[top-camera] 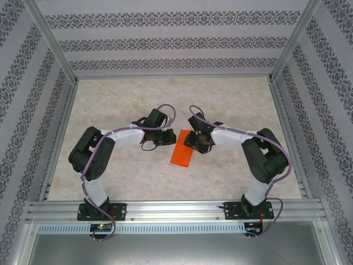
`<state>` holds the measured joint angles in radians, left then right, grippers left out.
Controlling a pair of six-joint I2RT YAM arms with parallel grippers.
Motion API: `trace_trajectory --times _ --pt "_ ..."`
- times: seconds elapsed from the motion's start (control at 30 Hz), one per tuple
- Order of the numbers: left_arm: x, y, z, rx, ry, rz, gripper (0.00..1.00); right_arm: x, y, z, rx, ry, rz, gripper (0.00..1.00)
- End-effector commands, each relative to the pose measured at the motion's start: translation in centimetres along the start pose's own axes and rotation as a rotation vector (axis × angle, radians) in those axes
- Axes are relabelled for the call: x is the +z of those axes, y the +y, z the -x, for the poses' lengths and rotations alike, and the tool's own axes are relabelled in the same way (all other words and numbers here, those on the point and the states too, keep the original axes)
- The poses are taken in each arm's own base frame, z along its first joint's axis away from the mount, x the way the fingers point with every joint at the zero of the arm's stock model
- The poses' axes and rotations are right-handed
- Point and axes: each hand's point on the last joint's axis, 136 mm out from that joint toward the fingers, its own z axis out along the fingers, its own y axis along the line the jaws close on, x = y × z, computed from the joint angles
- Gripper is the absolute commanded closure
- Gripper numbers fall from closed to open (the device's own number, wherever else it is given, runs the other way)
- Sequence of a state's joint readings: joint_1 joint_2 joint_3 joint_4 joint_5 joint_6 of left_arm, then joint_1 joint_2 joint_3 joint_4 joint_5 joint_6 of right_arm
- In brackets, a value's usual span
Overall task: Fold a paper plane with a square sheet of paper (pick it up from the middle)
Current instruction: Fold the square sheet of paper in half at the center of the table.
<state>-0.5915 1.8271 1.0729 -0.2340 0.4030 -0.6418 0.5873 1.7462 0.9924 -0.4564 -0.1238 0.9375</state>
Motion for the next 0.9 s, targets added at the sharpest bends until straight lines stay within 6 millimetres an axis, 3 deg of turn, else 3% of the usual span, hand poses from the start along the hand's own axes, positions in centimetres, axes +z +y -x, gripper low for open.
trace_trajectory --times 0.0,0.23,0.4,0.87 --pt "-0.3 -0.5 0.4 0.002 -0.025 -0.004 0.87 0.7 -0.8 -0.2 0.009 0.007 -0.029 0.51" --pt "-0.2 -1.0 0.3 0.005 -0.013 -0.030 0.89 0.9 -1.0 -0.3 0.012 0.004 -0.038 0.52" --pt "0.8 -3.1 0.4 -0.038 0.035 -0.173 0.90 1.1 -1.4 -0.4 0.009 0.014 -0.054 0.52" --pt "2.8 -2.2 -0.3 -0.088 0.113 -0.158 0.96 1.3 -1.5 -0.5 0.010 0.016 -0.062 0.52"
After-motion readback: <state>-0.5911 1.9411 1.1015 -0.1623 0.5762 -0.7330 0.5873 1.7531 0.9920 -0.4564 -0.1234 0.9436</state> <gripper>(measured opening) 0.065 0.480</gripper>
